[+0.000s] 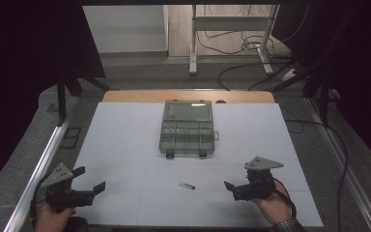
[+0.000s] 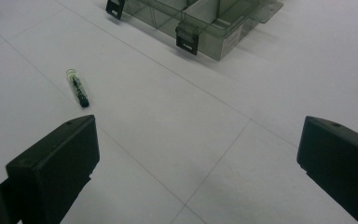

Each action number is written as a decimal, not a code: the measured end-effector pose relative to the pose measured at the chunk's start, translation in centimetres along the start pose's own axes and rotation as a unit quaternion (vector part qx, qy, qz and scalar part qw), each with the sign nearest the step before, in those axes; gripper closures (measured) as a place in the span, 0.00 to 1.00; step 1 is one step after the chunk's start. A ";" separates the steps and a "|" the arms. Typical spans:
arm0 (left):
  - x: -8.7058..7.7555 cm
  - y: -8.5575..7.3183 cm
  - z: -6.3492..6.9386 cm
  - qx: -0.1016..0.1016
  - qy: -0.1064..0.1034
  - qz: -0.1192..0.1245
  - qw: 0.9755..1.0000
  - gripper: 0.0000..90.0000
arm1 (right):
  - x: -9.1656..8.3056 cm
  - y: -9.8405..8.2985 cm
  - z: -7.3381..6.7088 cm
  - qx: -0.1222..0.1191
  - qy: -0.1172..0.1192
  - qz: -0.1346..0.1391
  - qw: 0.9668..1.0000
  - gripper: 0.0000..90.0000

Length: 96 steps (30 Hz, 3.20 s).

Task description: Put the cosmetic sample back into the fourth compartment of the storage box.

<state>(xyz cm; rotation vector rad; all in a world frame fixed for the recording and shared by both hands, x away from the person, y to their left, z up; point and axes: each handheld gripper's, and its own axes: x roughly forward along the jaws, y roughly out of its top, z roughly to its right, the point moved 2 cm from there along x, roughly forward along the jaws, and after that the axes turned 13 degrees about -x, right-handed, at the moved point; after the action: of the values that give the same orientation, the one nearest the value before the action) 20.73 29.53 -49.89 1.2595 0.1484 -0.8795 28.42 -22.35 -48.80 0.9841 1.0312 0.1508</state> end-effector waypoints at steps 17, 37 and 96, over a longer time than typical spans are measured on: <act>0.0 0.0 -0.1 -0.001 -0.001 -0.002 1.000 0.01 | 2.7 1.4 -0.2 -0.005 0.034 -0.016 0.999 0.00; 0.1 0.0 -0.1 -0.001 -0.004 -0.005 1.000 0.01 | 5.8 3.3 -0.7 -0.001 0.053 -0.052 0.997 0.00; 0.1 0.0 0.0 0.007 -0.008 -0.006 1.000 0.01 | 11.8 6.4 -7.4 -0.151 0.177 -0.138 0.963 0.89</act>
<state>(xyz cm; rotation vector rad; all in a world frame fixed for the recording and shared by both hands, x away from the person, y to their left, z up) 20.78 29.45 -49.92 1.2655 0.1384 -0.9019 31.14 -7.79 -52.85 0.5371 1.4158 0.2507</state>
